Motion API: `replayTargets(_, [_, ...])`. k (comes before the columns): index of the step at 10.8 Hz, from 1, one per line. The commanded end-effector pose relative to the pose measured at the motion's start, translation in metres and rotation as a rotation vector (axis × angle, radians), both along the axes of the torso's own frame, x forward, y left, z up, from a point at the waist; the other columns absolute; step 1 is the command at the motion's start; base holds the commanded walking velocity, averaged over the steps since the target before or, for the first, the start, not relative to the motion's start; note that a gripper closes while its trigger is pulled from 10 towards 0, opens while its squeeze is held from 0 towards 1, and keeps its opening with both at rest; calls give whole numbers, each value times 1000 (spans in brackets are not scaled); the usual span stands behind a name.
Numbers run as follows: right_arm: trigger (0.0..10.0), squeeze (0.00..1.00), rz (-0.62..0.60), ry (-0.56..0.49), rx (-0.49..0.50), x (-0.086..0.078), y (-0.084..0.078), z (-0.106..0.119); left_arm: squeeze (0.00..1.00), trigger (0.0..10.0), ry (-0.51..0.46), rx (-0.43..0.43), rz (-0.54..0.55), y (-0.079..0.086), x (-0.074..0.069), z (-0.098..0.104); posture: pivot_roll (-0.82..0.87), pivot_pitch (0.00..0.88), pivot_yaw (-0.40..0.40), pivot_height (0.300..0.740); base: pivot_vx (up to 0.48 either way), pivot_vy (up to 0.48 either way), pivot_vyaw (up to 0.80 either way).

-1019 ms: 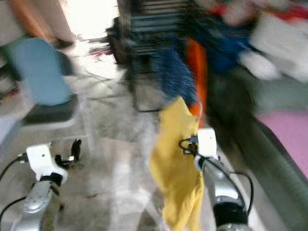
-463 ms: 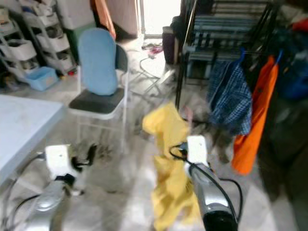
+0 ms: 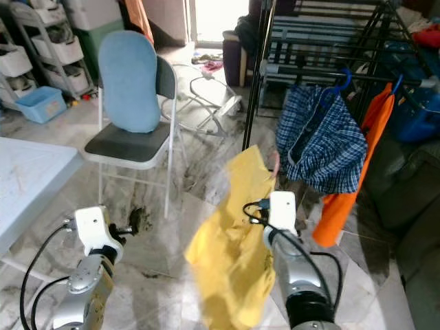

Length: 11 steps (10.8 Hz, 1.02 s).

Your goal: Hang hanger

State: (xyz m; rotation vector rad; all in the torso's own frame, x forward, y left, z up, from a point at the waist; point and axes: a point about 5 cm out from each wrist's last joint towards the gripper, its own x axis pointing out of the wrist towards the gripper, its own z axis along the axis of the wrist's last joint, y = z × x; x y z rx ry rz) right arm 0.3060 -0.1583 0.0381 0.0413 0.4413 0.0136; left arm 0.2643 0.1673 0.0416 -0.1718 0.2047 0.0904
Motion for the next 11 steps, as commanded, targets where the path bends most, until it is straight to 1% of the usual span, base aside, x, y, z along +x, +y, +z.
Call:
replayTargets(1, [10000, 0, -6, -84, -14, 12, 1, 17, 0, 10000, -20, 8, -14, -2, 4, 3, -80, 0, 13, 740, 0, 0, 0])
replayTargets(2, [10000, 0, -24, -98, -10, 13, 2, 19, 0, 10000, -56, 11, -21, -5, 9, 9, -81, 0, 24, 740, 0, 0, 0])
replayTargets(3, [10000, 0, -52, -98, -4, 13, -2, 18, 0, 10000, -83, 7, -21, -7, 11, 14, -88, 0, 41, 740, 0, 0, 0])
replayTargets(4, [10000, 0, -34, -109, -14, 14, -2, 19, 0, 10000, -89, 1, -17, -6, 10, 15, -106, 0, 55, 740, 266, 0, 0])
replayTargets(5, [10000, 0, -36, -125, -24, 15, -5, 23, 0, 10000, -93, 0, -17, -5, 8, 15, -105, 0, 54, 740, 296, 0, 0])
replayTargets(7, [10000, 0, -77, -135, -49, 12, -22, 24, 0, 10000, -101, 15, -12, -1, 3, 16, -107, 0, 57, 740, 394, 0, 0])
replayTargets(8, [10000, 0, -72, -161, -66, 4, -30, 27, 0, 10000, -106, 26, 0, 3, -1, 18, -106, 0, 51, 740, 398, 0, 0])
replayTargets(9, [10000, 0, 0, -253, -95, -6, -30, 39, 0, 10000, -112, 25, 16, 7, -7, 20, -111, 0, 51, 740, 450, 0, 0])
replayTargets(10, [10000, 0, 52, -297, -133, -16, -30, 47, 0, 10000, -112, 25, 19, 9, -12, 21, -117, 0, 52, 740, 461, 0, 0])
replayTargets(11, [10000, 0, 45, -289, -146, -19, -34, 46, 0, 10000, -111, 24, 14, 8, -14, 21, -121, 0, 55, 740, 480, 0, 0])
